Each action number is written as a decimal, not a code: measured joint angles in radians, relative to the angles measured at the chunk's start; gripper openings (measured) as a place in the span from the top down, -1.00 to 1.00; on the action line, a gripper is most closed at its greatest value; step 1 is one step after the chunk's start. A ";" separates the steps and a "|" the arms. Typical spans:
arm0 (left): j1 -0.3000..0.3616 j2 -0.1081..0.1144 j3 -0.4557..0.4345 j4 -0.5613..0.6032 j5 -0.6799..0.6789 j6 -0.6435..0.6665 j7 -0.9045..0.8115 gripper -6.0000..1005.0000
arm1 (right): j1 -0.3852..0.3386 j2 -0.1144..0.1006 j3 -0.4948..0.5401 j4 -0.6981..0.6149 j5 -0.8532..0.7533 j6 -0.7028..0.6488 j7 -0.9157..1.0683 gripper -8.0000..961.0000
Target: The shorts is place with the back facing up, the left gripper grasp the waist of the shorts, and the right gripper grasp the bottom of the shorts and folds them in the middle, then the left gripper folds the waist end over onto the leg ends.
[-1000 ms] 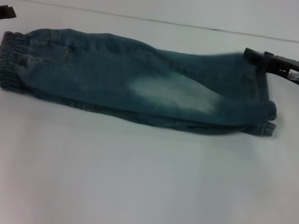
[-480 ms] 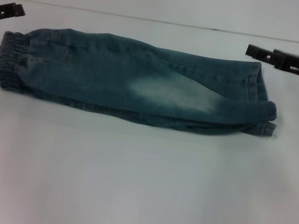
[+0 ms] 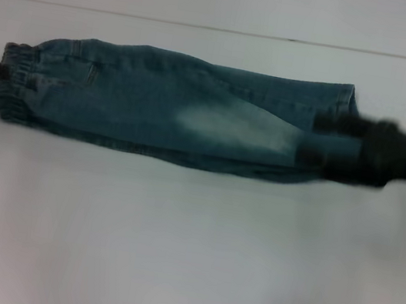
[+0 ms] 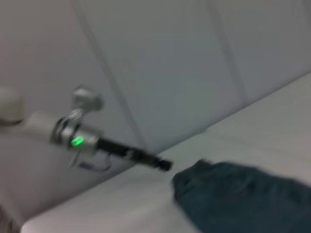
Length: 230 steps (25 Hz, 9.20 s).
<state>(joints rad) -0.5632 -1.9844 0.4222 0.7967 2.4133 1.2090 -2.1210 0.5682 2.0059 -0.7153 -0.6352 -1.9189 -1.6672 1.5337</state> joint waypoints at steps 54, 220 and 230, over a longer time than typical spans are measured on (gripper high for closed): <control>-0.020 -0.087 0.311 0.090 0.148 -0.166 0.042 0.34 | 0.014 0.037 -0.020 0.065 -0.092 0.201 0.025 -0.97; 0.199 -0.131 0.218 0.134 -0.367 0.623 0.250 -0.89 | -0.253 -0.001 0.151 -0.145 -0.144 -0.089 -0.029 -0.97; 0.175 -0.130 0.273 0.116 -0.353 0.637 0.246 -0.89 | -0.222 0.018 0.142 -0.140 -0.144 -0.086 -0.039 -0.97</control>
<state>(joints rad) -0.3887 -2.1147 0.6951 0.9125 2.0598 1.8456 -1.8745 0.3464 2.0238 -0.5728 -0.7756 -2.0631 -1.7534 1.4947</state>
